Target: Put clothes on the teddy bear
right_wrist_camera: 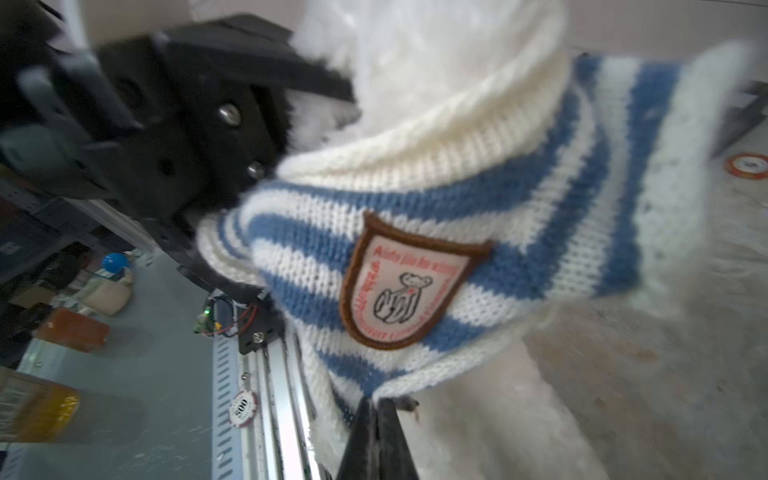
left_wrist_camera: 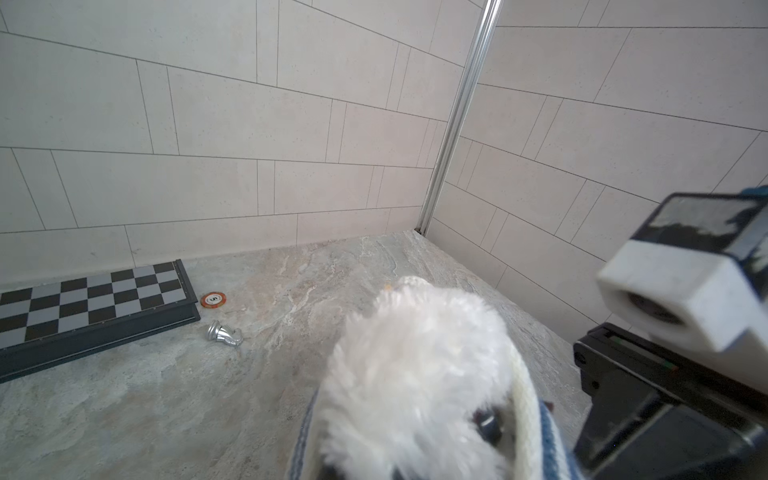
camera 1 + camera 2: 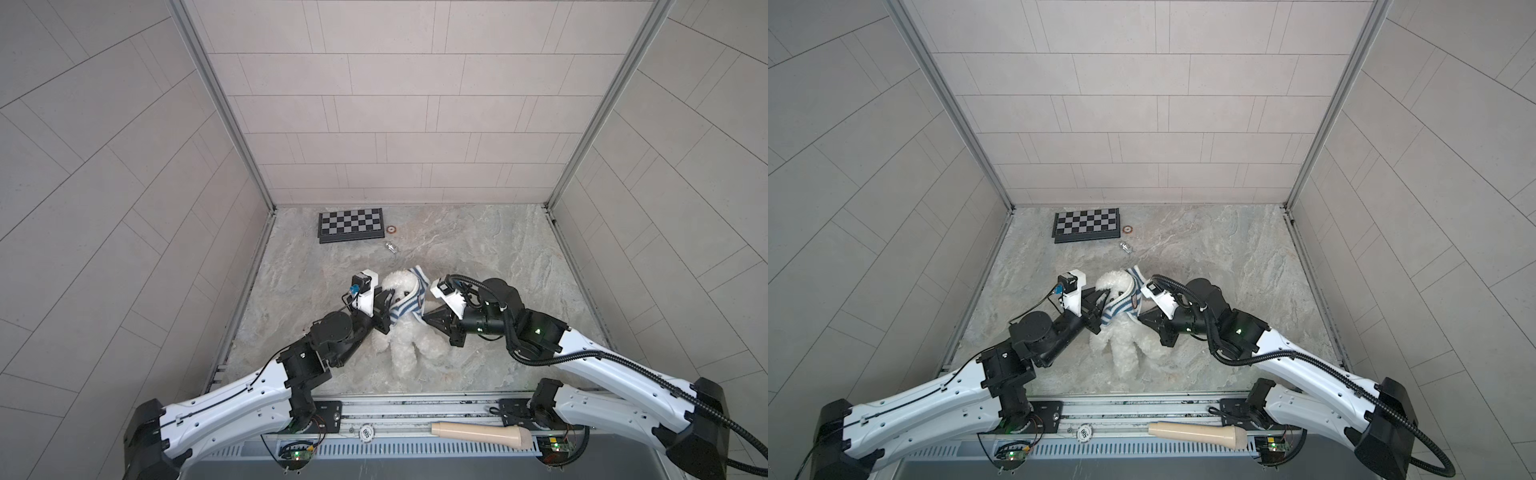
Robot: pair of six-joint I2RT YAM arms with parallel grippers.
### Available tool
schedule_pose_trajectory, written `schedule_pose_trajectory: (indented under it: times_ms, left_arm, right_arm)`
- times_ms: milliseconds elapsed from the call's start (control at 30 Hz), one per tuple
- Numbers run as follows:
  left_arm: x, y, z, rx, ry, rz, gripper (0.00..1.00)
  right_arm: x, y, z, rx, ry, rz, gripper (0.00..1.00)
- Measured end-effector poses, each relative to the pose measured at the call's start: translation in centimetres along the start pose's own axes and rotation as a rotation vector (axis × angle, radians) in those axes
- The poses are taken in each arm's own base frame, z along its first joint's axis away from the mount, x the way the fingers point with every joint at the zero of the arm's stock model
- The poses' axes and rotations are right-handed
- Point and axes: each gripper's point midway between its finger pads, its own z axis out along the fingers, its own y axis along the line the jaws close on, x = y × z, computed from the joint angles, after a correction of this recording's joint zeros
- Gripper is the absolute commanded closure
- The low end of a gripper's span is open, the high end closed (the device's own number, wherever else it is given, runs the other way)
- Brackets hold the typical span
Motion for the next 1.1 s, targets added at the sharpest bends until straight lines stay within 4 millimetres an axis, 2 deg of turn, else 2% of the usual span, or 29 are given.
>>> schedule_pose_trajectory:
  times_ms: [167, 267, 400, 567, 667, 733, 833, 933, 1100]
  left_arm:
    - [-0.4, -0.6, -0.3, 0.034, 0.018, -0.062, 1.00]
    - [-0.2, -0.8, -0.5, 0.044, 0.035, -0.099, 1.00]
    - [-0.6, -0.9, -0.8, 0.054, 0.029, -0.147, 1.00]
    - [-2.4, -1.0, -1.0, 0.057, -0.013, -0.201, 1.00]
    - [-4.0, -0.3, -1.1, 0.037, -0.063, -0.245, 1.00]
    - [-4.6, 0.1, -1.1, 0.031, -0.086, -0.273, 1.00]
    - [-5.4, 0.4, -1.0, 0.034, -0.116, -0.307, 1.00]
    - [-5.4, 0.2, -0.9, 0.057, -0.133, -0.338, 1.00]
    - [-4.5, -0.1, -0.2, 0.080, -0.111, -0.382, 1.00]
  right_arm:
    - [1.4, -3.8, -0.3, 0.157, 0.031, 0.013, 1.00]
    - [1.6, -4.8, -0.7, 0.198, 0.026, 0.009, 1.00]
    - [0.7, -3.3, -2.1, 0.155, -0.065, -0.052, 0.97]
    - [-1.0, 0.6, -4.4, 0.030, -0.215, -0.128, 0.73]
    - [-1.8, 1.5, -5.1, -0.004, -0.253, -0.136, 0.60]
    - [-2.2, 1.7, -5.4, -0.007, -0.275, -0.137, 0.56]
    - [-2.5, 1.8, -5.8, -0.011, -0.303, -0.122, 0.54]
    - [-3.8, 2.5, -6.2, -0.034, -0.361, -0.116, 0.54]
    - [-5.0, 3.5, -4.8, -0.072, -0.392, -0.136, 0.54]
